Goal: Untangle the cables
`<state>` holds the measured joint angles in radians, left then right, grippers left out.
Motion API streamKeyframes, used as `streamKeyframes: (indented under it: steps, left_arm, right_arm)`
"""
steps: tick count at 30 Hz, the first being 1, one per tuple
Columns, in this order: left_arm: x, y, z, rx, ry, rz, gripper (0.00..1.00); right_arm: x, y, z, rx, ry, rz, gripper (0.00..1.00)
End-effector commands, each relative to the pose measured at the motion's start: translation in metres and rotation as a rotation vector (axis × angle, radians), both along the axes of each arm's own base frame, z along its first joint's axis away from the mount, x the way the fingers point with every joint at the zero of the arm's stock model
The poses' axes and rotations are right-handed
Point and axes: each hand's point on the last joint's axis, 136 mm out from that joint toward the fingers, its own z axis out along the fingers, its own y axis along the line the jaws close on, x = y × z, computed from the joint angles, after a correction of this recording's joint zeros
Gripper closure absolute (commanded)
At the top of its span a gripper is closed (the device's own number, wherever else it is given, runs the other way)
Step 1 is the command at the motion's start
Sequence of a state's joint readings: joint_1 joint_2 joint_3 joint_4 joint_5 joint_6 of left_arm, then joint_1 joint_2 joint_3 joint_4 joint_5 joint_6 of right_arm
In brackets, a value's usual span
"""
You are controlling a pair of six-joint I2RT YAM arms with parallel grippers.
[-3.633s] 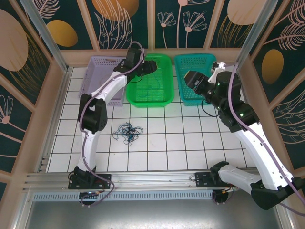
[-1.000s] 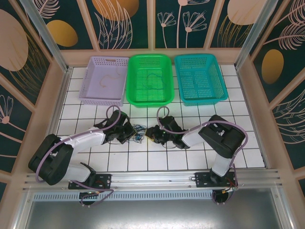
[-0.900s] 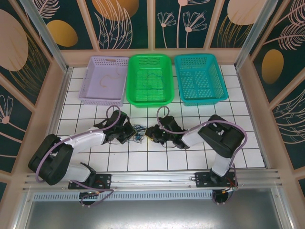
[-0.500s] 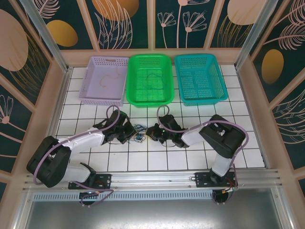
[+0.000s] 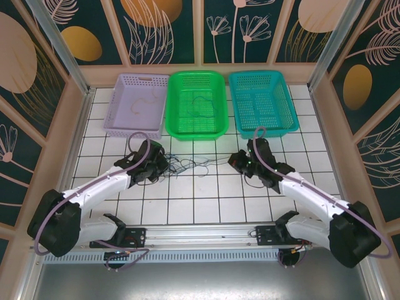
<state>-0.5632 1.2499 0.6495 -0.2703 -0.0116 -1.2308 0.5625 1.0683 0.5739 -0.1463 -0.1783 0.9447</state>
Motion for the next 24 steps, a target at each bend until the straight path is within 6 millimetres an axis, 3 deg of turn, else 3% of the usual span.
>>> streamKeyframes:
  steps: [1,12,24]
  left_arm:
    - [0.003,0.019,0.003,0.104,-0.01,0.03,1.0]
    - [-0.004,0.063,0.003,0.332,-0.02,0.078,1.0]
    - [-0.003,0.075,-0.003,0.444,-0.012,0.041,1.0]
  right_arm:
    - [-0.007,-0.023,0.006,-0.144,0.001,0.001,1.0]
    - [0.015,-0.098,0.068,-0.332,-0.098,-0.232,1.0]
    - [0.028,-0.155,0.149,-0.451,-0.244,-0.435,1.0]
